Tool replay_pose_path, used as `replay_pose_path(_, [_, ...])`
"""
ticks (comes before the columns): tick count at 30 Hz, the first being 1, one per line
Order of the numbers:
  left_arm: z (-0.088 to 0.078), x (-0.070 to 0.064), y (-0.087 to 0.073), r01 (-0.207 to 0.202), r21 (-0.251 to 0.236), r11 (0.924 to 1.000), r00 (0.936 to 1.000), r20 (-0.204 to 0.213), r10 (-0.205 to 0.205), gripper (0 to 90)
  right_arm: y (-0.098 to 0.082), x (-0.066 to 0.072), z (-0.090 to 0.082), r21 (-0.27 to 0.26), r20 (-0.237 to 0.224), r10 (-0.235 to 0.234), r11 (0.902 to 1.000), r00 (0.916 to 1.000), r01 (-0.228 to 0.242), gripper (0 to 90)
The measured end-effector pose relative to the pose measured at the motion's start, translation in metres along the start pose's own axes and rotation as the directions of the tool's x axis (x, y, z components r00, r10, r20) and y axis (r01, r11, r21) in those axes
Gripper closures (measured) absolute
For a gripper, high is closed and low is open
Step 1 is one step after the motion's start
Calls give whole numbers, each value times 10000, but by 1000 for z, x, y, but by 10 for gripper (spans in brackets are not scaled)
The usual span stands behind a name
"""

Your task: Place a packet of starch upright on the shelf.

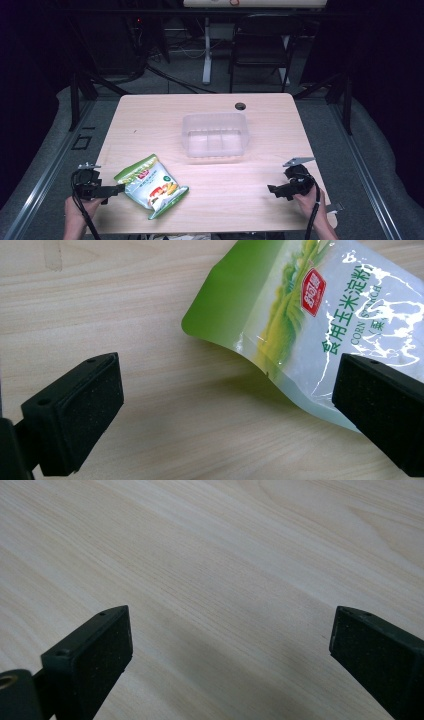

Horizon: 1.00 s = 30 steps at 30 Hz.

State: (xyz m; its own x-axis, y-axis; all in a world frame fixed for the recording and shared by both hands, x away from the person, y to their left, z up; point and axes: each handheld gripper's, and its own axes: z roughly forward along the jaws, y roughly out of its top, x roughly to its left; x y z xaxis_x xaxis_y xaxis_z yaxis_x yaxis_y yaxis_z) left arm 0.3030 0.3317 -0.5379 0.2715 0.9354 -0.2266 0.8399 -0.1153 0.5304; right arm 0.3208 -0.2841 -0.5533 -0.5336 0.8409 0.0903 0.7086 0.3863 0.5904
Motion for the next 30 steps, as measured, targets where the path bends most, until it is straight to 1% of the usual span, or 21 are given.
replay_pose_path(3, [1, 0, 0, 5, -64, 10000, 10000, -5, -5, 0, 0, 1, -1, -19, 39, -47, 10000, 10000, 47, 31])
replay_pose_path(4, [1, 0, 0, 8, -67, 10000, 10000, 32, -8, 0, 0, 2, -1, -19, -24, -95, 10000, 10000, 95, 31])
replay_pose_path(5, [1, 0, 0, 56, -17, 10000, 10000, 69, -55, 0, 0, 2, -1, -19, -24, -95, 10000, 10000, 95, 31])
replay_pose_path(6, [1, 0, 0, 120, -101, 9999, 9999, 98, -119, 0, 0, 2, -1, -13, -33, -78, 10000, 10000, 78, 31])
replay_pose_path(7, [2, 0, 0, 150, -117, 9998, 9998, 163, -148, 0, 0, 1, -1, 19, 32, -89, 10000, 10000, 89, 31])
replay_pose_path(9, [2, -1, 0, 195, -116, 9997, 9995, 242, -192, 1, 0, 0, -1, 5, -54, -61, 10000, 10000, 61, 31])
replay_pose_path(10, [2, -1, 0, 251, -45, 9997, 9986, 467, -248, 1, 0, 0, -1, -10, -106, -44, 10000, 9999, 44, 31])
replay_pose_path(12, [2, -1, 0, 211, -97, 9997, 9986, 480, -206, 1, 0, 0, -1, -67, -10, -45, 10000, 10000, 45, 30])
replay_pose_path(16, [1, -3, 1, 276, -316, 9991, 9981, 552, -258, 1, 0, 0, -2, -83, -51, -33, 10000, 10000, 33, 30])
replay_pose_path(23, [1, -3, 2, 409, -361, 9985, 9961, 794, -379, 1, 0, 1, -2, -77, -11, -42, 10000, 10000, 42, 30])
replay_pose_path(24, [2, -5, 2, 421, -483, 9979, 9962, 787, -382, 1, 0, 1, -2, -85, -33, -36, 10000, 10000, 36, 30])
replay_pose_path(27, [3, -7, 3, 436, -471, 9979, 9961, 790, -398, 1, 0, 1, -2, -93, -17, -56, 9999, 10000, 56, 30])
replay_pose_path(29, [4, -9, 5, 379, -539, 9978, 9964, 780, -336, 1, 0, 1, -1, -53, -3, -62, 10000, 10000, 62, 30])
replay_pose_path(30, [5, -12, 7, 304, -418, 9987, 9962, 826, -269, 1, 0, 1, -1, -13, -41, -98, 10000, 9999, 98, 30])
